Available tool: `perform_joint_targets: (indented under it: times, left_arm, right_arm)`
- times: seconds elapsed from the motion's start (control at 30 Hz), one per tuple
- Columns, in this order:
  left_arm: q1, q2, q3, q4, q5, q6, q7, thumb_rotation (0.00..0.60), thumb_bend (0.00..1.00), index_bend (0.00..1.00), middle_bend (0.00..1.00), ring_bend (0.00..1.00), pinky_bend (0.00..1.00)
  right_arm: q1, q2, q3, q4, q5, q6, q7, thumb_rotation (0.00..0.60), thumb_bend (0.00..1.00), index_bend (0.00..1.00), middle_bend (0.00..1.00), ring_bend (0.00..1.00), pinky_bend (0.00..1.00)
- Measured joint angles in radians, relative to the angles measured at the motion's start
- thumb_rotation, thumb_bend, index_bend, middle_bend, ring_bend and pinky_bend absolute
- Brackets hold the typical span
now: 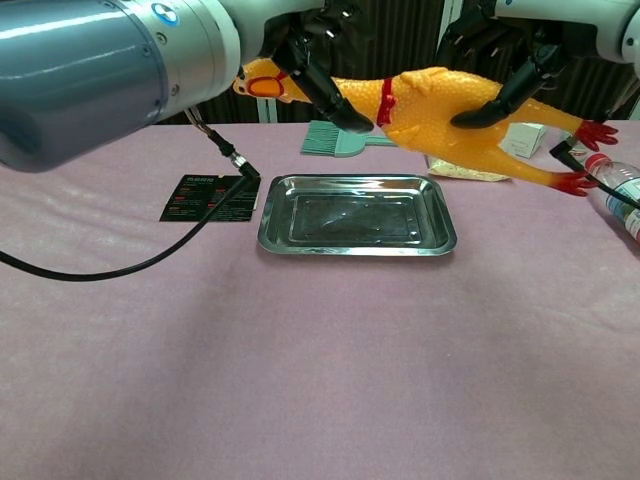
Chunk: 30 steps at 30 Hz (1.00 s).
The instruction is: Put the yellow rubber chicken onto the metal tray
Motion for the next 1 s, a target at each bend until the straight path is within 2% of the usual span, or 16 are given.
perform_joint_targets:
  times: [0.4, 0.7, 1.0]
  left_arm:
    - [0.188, 0.17, 0.132, -0.133, 0.206, 0.079, -0.124, 0.6, 0.1, 0.15, 0.17, 0.12, 0.25]
    - [0.34, 0.284, 0.229, -0.164, 0.346, 0.13, -0.252, 0.6, 0.1, 0.16, 0.18, 0.12, 0.25]
    - [0.488, 0.405, 0.319, -0.147, 0.465, 0.163, -0.396, 0.6, 0.1, 0.16, 0.18, 0.12, 0.25]
  right_arm:
    - [0.0, -0.035, -0.013, 0.078, -0.029, -0.038, 0.056, 0.6, 0.57, 0.81, 0.7, 0.75, 0.83]
    - [0.052, -0.101, 0.001, 0.146, -0.014, -0.091, 0.048, 0.6, 0.57, 0.81, 0.7, 0.75, 0.83]
    - [0.135, -0.199, 0.019, 0.297, 0.041, -0.169, 0.019, 0.6, 0.57, 0.81, 0.7, 0.75, 0.83]
